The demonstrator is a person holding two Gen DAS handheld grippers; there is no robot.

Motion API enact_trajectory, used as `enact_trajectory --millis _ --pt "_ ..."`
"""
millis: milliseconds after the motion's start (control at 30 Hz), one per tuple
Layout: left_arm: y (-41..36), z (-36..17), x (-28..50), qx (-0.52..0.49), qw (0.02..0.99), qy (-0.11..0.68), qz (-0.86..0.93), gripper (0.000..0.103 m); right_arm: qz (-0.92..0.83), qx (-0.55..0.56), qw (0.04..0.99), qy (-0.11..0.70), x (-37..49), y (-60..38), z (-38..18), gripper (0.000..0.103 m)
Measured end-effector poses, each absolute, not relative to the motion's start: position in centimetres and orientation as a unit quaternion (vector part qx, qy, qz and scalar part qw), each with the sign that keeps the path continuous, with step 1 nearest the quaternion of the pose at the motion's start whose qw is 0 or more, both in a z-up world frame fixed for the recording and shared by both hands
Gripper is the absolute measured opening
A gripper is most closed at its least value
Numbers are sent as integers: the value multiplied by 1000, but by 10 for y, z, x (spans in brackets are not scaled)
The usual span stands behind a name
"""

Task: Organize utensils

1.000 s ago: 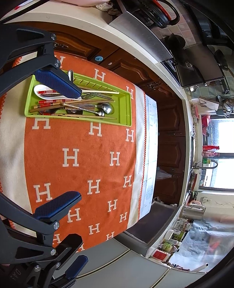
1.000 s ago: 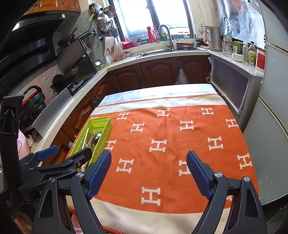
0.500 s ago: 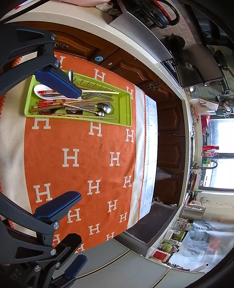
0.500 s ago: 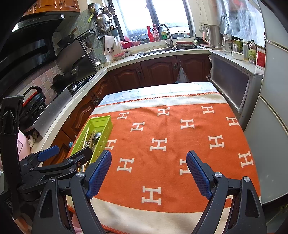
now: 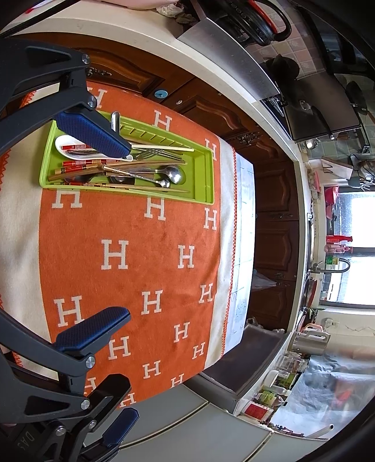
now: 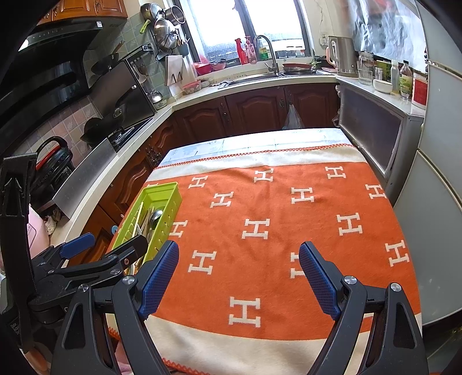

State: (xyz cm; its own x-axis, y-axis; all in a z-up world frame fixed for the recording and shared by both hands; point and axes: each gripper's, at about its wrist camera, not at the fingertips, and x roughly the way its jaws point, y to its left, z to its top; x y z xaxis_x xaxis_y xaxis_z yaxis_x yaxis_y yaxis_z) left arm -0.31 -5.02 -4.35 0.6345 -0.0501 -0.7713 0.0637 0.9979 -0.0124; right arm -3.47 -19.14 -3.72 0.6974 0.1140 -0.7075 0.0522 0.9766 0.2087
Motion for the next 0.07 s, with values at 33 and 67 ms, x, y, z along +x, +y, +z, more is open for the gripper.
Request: enact_trajectory --millis 33,67 --pt "-51 -44 -3 7 903 427 -31 102 17 107 915 389 -35 -191 -38 87" --pt "-51 -45 -2 7 903 429 -31 102 17 108 915 389 -34 -192 -39 87"
